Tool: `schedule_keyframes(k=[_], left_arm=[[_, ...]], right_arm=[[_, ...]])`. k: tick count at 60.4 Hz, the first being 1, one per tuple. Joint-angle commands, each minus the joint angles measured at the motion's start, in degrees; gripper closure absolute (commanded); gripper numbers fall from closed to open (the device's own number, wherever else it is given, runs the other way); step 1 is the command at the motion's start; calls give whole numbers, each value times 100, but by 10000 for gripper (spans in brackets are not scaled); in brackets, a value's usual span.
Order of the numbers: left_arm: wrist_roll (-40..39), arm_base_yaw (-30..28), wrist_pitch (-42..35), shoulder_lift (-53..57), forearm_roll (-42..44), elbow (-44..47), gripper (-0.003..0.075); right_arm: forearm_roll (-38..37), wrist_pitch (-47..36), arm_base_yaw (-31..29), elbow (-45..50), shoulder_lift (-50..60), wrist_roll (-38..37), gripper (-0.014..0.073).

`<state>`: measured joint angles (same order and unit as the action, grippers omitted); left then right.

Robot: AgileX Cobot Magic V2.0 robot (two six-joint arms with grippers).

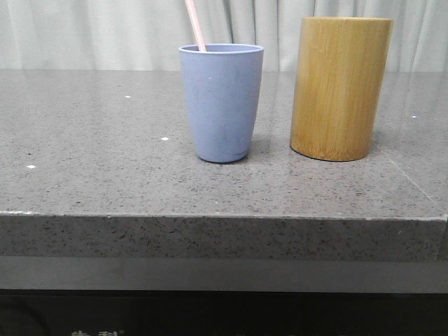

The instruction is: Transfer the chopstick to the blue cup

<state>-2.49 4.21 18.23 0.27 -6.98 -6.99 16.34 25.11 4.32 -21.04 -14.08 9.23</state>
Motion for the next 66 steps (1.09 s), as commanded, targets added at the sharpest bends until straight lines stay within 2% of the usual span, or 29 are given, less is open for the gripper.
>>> schedule_keyframes(k=[1,17,66], left_arm=[[-56,-97,-585,150,-113,69,739],[-56,-108,-821,150,-104,765,739],[-56,-108,-753,140,-104,748,739]], right_arm=[[60,-440,-44,-140,-42,53,680],[60,-440,-44,-140,-42,53,680],[60,-440,-44,-133,-41,53,680]])
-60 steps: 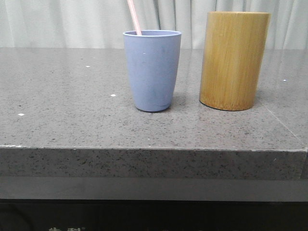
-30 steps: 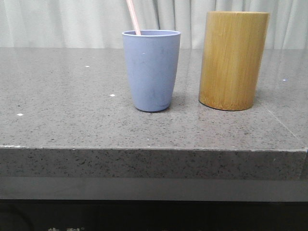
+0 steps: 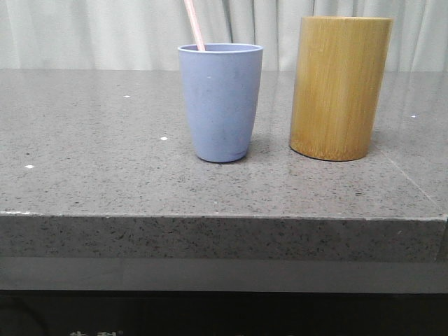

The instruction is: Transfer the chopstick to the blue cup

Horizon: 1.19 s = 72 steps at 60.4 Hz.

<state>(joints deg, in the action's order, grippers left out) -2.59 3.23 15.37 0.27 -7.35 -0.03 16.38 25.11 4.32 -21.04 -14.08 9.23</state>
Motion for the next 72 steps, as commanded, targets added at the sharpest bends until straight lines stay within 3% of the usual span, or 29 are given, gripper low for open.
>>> schedule_keyframes(k=[1,30,44,60,72], left_arm=[[-45,-10,-467,140,-67,53,739],[-45,-10,-467,140,-67,53,739],[-45,-10,-467,140,-67,53,739],[-45,-10,-467,140,-67,53,739],[-45,-10,-467,140,-67,53,739]], right_arm=[[56,-440,-44,-133,-41,53,680],[-63,-650,-44,-13,-41,53,680],[-529,-1871,-62,1117,380,-399,680],[-640,-1897,-85,2221,1608,-465,680],[-657,-1767,-90,2239,1559,-465,680]])
